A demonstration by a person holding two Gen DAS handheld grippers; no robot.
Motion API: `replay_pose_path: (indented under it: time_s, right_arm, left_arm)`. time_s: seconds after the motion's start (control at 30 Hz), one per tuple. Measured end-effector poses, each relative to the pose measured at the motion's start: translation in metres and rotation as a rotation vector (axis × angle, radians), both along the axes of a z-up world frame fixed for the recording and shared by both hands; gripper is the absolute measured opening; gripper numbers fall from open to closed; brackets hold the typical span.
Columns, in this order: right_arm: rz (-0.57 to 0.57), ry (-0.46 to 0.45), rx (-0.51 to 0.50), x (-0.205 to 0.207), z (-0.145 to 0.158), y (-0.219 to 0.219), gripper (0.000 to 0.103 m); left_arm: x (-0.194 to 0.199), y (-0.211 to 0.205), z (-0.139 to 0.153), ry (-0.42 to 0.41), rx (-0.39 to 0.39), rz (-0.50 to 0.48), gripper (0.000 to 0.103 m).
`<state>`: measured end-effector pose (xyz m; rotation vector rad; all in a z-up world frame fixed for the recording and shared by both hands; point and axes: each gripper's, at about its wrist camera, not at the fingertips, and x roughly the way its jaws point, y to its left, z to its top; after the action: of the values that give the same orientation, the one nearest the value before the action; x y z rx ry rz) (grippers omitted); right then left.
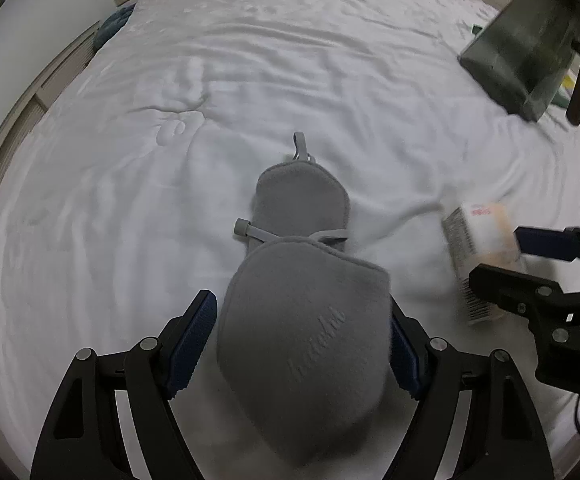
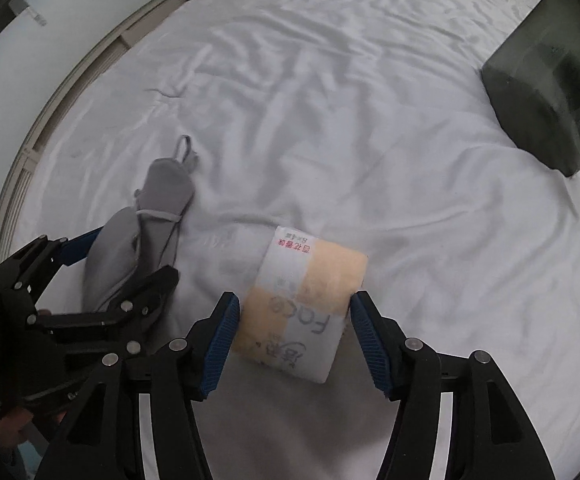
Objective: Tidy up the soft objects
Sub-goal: 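Grasp the grey eye mask with the left tool while the right tool grasps the tissue pack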
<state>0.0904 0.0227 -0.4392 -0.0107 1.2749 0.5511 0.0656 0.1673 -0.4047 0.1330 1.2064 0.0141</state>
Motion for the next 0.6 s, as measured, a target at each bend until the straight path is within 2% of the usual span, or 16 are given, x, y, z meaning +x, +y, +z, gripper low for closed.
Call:
replay_pose_path:
  time_s: [0.2, 0.43, 0.53, 0.6]
  right_arm:
    - [0.006, -0.009, -0.068, 0.004, -0.013, 0.018, 0.059]
    - [0.001, 0.006, -0.005, 0.005, -0.010, 0.001, 0.052]
    - [0.006, 0.006, 0.035, 0.006, -0.006, -0.007, 0.051]
    - [0.012, 0.005, 0.067, 0.004, -0.002, -0.014, 0.050]
  left_arm:
    - [0.003, 0.004, -0.006, 0.021, -0.018, 0.010, 0.073]
    - [0.004, -0.004, -0.004, 0.009, -0.043, -0.015, 0.027]
    - [0.002, -0.007, 0.008, -0.019, -0.028, 0.002, 0.019]
    - [0.000, -0.010, 0.018, -0.033, -0.012, 0.007, 0.019]
